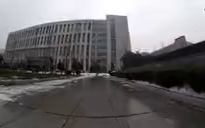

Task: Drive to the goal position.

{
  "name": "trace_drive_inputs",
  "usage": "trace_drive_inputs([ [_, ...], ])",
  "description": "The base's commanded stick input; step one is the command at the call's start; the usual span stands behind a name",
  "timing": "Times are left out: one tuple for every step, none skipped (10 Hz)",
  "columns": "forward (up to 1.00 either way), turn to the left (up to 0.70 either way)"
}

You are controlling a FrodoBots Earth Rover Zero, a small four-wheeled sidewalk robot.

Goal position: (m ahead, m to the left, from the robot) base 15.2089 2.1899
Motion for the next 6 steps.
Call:
trace_drive_inputs([
  [1.00, 0.00],
  [1.00, 0.00],
  [1.00, 0.00],
  [1.00, 0.00],
  [1.00, 0.00],
  [1.00, 0.00],
])
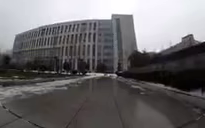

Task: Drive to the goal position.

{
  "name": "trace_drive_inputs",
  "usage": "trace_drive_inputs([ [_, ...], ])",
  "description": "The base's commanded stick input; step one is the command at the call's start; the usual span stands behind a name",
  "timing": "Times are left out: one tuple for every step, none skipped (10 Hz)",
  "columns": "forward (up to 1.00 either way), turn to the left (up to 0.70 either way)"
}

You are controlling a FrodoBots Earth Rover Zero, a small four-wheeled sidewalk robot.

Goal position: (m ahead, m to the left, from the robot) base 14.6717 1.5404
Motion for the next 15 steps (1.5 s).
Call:
trace_drive_inputs([
  [1.00, 0.00],
  [1.00, 0.00],
  [1.00, 0.00],
  [1.00, 0.00],
  [1.00, 0.00],
  [1.00, 0.00],
  [1.00, 0.00],
  [1.00, 0.00],
  [1.00, 0.00],
  [1.00, 0.00],
  [1.00, 0.00],
  [1.00, 0.00],
  [1.00, 0.00],
  [1.00, 0.00],
  [1.00, 0.00],
])
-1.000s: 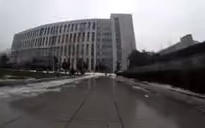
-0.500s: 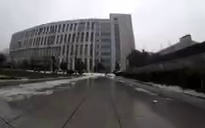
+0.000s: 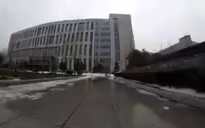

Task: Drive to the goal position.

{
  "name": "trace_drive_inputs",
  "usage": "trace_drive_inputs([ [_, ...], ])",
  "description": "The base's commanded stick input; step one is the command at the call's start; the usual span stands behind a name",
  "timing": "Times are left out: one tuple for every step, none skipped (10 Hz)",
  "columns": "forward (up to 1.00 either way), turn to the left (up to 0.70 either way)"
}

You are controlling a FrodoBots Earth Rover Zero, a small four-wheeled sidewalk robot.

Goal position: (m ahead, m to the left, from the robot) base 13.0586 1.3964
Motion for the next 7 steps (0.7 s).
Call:
trace_drive_inputs([
  [1.00, 0.00],
  [1.00, 0.00],
  [1.00, 0.00],
  [1.00, 0.00],
  [1.00, 0.00],
  [1.00, 0.00],
  [1.00, 0.00],
])
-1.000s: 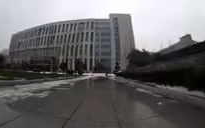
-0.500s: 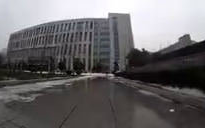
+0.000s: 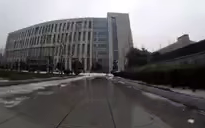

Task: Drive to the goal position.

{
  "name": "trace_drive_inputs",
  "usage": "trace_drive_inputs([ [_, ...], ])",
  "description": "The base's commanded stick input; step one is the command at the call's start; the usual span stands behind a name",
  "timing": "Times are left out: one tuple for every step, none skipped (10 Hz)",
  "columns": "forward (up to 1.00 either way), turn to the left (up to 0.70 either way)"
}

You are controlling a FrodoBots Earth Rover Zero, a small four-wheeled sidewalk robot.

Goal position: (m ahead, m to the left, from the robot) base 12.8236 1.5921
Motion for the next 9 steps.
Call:
trace_drive_inputs([
  [1.00, 0.00],
  [1.00, 0.00],
  [1.00, 0.00],
  [1.00, 0.00],
  [1.00, 0.00],
  [1.00, 0.00],
  [1.00, 0.00],
  [1.00, 0.00],
  [1.00, 0.00],
])
